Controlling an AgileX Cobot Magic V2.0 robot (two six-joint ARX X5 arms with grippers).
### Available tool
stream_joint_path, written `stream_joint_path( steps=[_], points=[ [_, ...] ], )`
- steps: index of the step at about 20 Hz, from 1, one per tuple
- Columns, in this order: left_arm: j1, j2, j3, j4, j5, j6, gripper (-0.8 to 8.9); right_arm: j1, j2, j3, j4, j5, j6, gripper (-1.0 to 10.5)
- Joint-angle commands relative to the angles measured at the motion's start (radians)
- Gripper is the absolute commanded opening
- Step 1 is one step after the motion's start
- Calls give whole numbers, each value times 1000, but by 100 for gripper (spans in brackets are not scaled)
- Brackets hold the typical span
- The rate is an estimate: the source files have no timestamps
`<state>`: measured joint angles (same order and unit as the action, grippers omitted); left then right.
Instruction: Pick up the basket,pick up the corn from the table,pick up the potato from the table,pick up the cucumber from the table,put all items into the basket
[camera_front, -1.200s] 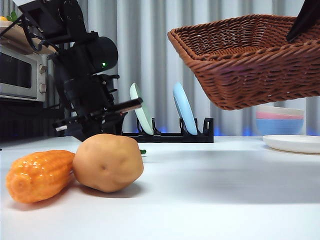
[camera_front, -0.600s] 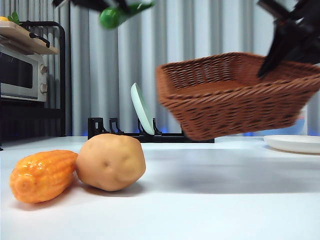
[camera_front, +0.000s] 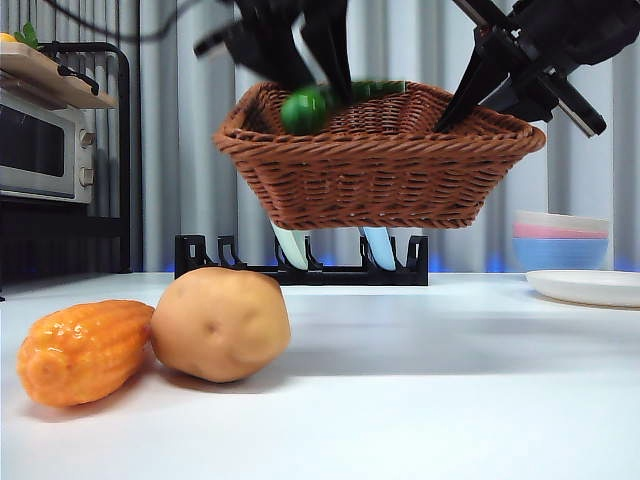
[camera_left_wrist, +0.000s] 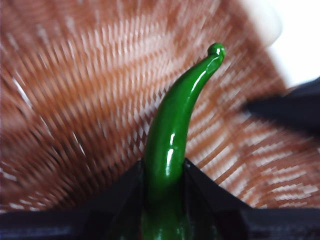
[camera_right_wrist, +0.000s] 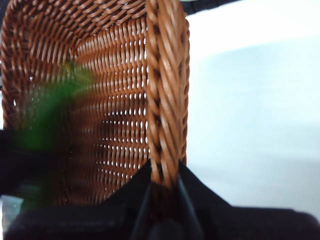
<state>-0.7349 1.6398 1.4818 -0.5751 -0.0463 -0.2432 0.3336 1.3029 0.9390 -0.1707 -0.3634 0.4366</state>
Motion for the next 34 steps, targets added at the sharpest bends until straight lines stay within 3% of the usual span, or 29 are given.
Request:
stream_joint_path(
  steps=[1, 2, 3, 4, 9, 11, 18, 22, 28, 34],
  points=[
    [-4, 34, -7, -7, -5, 11, 143, 2, -7, 13, 21, -5, 19, -14],
    [-4, 42, -7, -8, -5, 11, 355, 2, -7, 13, 21, -5, 19, -12],
    [-4, 44, -7, -10, -5, 11, 497, 2, -7, 13, 21, -4, 19, -12],
    [-4, 44, -7, -7, -5, 11, 535, 2, -7, 13, 21, -4, 19, -12],
    [-5, -5, 9, -23, -1, 14, 534, -1, -7, 13, 20, 5, 18, -12],
    [-8, -73, 42, -88, 2, 61, 534, -11, -6, 13, 20, 8, 15, -12],
    [-25, -399, 93, -503, -2, 112, 534, -69, 1, 13, 19, 32, 0, -12],
    [-37, -504, 4, -663, -6, 52, 534, -89, 1, 13, 19, 29, -3, -12],
    [-43, -620, -491, -430, -55, -145, 534, -92, 1, 13, 19, 29, -12, -12],
    [-11, -468, -699, -126, -56, -185, 534, -92, 0, 13, 19, 28, -12, -12]
  ],
)
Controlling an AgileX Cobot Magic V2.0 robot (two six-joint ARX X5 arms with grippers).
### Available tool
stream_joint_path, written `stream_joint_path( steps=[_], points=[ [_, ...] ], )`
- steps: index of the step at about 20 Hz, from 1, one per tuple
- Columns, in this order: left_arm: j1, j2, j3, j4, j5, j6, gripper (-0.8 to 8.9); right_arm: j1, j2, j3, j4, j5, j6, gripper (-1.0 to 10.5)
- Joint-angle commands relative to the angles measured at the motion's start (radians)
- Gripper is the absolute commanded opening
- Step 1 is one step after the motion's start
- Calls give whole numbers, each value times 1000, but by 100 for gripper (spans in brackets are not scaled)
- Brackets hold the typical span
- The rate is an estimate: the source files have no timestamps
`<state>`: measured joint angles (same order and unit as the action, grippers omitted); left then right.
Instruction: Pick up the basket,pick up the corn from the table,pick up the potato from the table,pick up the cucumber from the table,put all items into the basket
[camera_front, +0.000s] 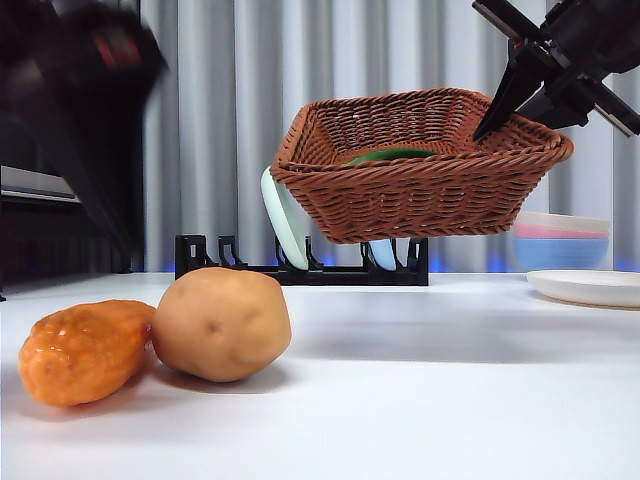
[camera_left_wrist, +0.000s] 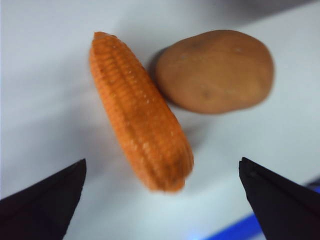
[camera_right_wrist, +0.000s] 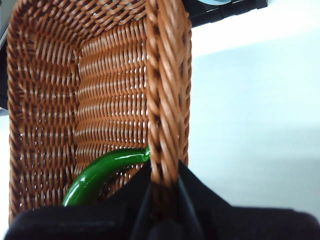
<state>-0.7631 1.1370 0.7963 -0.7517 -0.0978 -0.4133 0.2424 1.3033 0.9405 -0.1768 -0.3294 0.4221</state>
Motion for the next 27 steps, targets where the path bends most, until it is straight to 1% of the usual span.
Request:
stream_joint_path(
  steps=[1, 7, 8, 9, 10, 11, 13, 15, 16, 18, 21, 22, 23, 25, 27],
  points=[
    [26, 68, -14, 78, -5, -6, 534, 0, 0, 11, 25, -6, 2, -12],
    [72, 268, -14, 146, -8, 27, 524, 0, 0, 11, 25, -6, 2, -12],
    [77, 288, -14, 164, -21, 41, 437, 0, 0, 11, 25, -6, 2, -12],
    [79, 297, -14, 175, -43, 52, 298, 0, 0, 11, 24, -6, 2, -12],
    [79, 298, -14, 186, -74, 79, 81, 0, 0, 11, 24, -6, 2, -12],
    [79, 298, -14, 196, -89, 97, -18, 0, 0, 11, 24, -6, 3, -12],
    [93, 291, -14, 220, -112, 105, -8, 0, 0, 11, 24, -6, 3, -12],
    [117, 283, -14, 243, -110, 111, -8, 0, 0, 11, 24, -6, 3, -12],
    [126, 276, -14, 241, -111, 128, -8, 0, 0, 11, 23, -6, 3, -12],
    [143, 248, -14, 217, -111, 130, -8, 0, 0, 11, 23, -6, 3, -12],
    [147, 106, -10, 169, -103, 129, -8, 0, 0, 11, 19, -6, 3, -12],
    [145, 33, -2, 165, -71, 123, -8, 1, 0, 11, 19, -6, 3, -12],
    [141, -50, 16, 169, -16, 94, -8, 1, 0, 11, 19, -6, 3, -12],
    [127, -177, 67, 220, 83, 47, -8, 3, 0, 11, 19, -6, 3, -12],
    [106, -230, 143, 283, 105, 39, -8, 8, 0, 11, 19, -5, 3, -12]
  ],
)
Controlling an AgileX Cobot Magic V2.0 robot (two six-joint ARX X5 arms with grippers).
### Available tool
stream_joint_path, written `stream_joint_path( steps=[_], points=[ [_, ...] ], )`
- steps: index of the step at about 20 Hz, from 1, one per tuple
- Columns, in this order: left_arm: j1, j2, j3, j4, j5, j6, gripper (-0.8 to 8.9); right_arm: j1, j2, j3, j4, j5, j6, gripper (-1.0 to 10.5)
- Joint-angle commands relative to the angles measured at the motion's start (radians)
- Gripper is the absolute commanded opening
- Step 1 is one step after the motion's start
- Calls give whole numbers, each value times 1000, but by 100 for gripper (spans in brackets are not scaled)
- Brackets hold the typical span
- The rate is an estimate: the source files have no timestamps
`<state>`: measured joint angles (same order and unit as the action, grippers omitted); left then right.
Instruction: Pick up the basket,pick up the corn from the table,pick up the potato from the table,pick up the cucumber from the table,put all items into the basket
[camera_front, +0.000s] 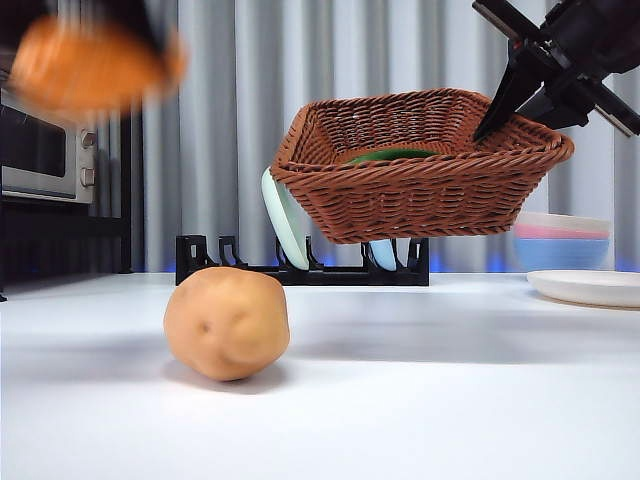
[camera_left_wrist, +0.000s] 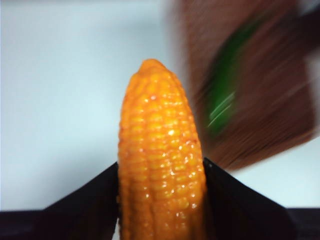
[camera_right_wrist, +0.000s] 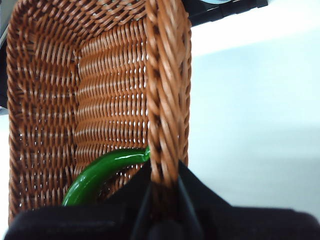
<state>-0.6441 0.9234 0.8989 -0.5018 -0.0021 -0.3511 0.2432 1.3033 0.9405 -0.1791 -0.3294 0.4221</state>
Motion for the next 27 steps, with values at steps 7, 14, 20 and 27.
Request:
stream_joint_path(
  steps=[7, 14, 20, 27],
  points=[
    [-66, 206, 267, 157, 2, 65, -8, 44, 0, 11, 21, -12, 8, -12],
    [-79, 576, 506, 140, -107, 240, -7, 114, 0, 11, 13, -13, 23, -12],
    [-79, 681, 529, 95, -111, 327, 548, 139, 0, 11, -52, -24, 26, -12],
    [-77, 608, 530, -6, -126, 296, 547, 137, 0, 11, -61, -66, 26, -12]
  ],
)
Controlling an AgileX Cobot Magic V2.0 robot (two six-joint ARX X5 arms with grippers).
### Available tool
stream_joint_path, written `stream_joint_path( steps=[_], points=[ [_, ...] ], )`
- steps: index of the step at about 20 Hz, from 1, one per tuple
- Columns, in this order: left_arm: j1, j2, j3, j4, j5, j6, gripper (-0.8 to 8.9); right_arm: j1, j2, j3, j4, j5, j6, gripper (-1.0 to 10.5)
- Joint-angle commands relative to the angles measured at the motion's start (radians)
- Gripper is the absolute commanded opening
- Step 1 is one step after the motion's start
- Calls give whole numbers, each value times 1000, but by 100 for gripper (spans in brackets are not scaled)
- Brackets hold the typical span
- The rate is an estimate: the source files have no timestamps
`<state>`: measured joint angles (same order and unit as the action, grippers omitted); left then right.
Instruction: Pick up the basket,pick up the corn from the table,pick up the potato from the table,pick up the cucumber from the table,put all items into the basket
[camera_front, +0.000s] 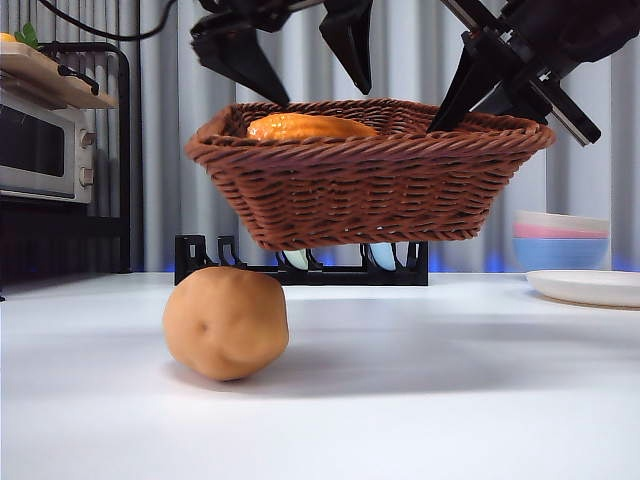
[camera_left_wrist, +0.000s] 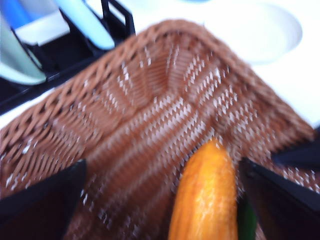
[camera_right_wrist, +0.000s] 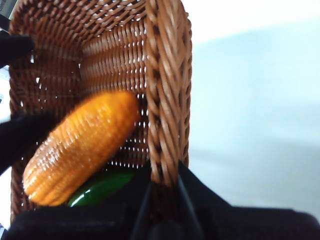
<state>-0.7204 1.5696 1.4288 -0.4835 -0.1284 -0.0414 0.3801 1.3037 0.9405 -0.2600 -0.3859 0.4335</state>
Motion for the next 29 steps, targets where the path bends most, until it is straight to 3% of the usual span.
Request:
stream_joint_path(
  steps=[1, 4, 7, 11, 14, 18, 24, 29],
  points=[
    [-4, -78, 0, -69, 5, -21, 546, -7, 0, 12, 21, -9, 14, -12],
    [-31, -236, 0, -272, 33, -58, 534, -63, 0, 14, 34, -9, 15, -12],
    [-66, -377, -1, -503, 57, -155, 534, -124, 0, 14, 66, -37, 15, -12],
    [-166, -412, -25, -673, 31, -278, 534, -192, 0, 20, 73, -35, 14, -12],
    [-248, -412, -137, -638, -26, -328, 534, -229, 0, 34, 72, -37, 14, -12],
    [-282, -410, -282, -535, -8, -362, 534, -267, 0, 51, 73, -97, 10, -12],
    [-257, -371, -453, -326, 3, -514, 544, -293, 0, 73, 72, -113, 3, -12],
    [-195, -269, -467, -182, 13, -562, 544, -301, 0, 76, 72, -113, 1, -12]
  ],
)
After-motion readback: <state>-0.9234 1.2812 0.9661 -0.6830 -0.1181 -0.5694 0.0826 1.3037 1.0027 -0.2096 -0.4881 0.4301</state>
